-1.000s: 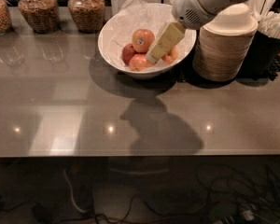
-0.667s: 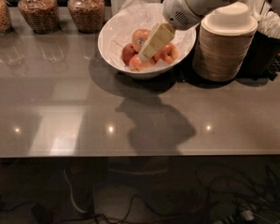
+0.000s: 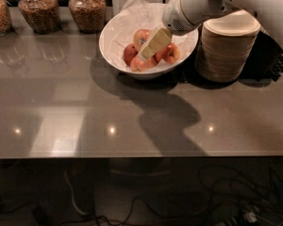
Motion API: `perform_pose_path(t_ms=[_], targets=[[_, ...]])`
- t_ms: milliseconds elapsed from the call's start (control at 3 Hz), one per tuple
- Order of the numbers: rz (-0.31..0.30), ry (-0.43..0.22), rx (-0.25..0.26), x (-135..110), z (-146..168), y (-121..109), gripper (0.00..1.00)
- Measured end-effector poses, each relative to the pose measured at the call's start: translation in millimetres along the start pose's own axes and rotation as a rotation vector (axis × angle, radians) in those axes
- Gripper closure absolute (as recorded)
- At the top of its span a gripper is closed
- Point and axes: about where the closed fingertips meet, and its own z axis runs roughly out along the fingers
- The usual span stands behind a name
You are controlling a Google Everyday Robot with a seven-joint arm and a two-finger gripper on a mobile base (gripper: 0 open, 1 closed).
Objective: Pick apple from white bowl
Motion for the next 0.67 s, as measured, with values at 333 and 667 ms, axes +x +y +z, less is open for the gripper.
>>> perform_pose_path(t_ms=[333,667], targets=[[0.021,-0.004,0.037,5.9,12.2,-18.6,0.0],[0.043,0.016,0.044,12.9,27.4,-26.4,0.0]])
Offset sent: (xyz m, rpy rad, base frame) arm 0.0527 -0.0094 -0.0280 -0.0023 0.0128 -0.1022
